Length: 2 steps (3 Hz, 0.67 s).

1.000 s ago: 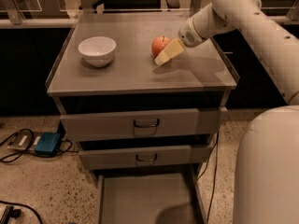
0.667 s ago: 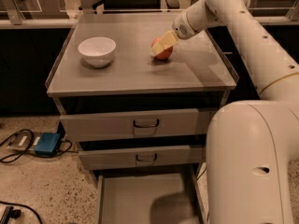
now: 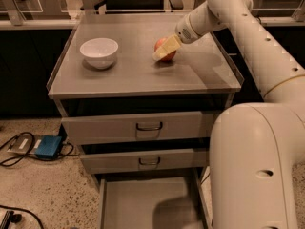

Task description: Place apple into bottom drawer

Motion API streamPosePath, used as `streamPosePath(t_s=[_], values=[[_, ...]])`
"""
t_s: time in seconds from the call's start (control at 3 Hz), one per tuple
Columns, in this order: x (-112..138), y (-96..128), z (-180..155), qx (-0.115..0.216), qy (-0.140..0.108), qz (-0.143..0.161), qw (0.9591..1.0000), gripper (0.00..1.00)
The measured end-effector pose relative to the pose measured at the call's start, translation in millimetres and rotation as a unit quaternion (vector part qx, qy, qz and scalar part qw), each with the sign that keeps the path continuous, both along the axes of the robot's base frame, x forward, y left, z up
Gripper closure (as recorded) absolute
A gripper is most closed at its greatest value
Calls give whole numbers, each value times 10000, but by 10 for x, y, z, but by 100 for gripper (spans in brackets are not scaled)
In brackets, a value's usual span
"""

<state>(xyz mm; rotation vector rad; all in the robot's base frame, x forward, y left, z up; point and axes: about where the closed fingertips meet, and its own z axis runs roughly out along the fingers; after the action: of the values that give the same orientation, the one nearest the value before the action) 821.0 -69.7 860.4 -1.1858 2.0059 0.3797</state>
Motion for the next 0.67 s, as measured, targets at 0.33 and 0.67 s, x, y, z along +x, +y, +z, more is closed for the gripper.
streamPosePath(t_s=[0.33, 0.67], values=[[0, 0, 0, 0, 0, 0, 10000, 26], [0, 1, -1, 0, 0, 0, 10000, 57]])
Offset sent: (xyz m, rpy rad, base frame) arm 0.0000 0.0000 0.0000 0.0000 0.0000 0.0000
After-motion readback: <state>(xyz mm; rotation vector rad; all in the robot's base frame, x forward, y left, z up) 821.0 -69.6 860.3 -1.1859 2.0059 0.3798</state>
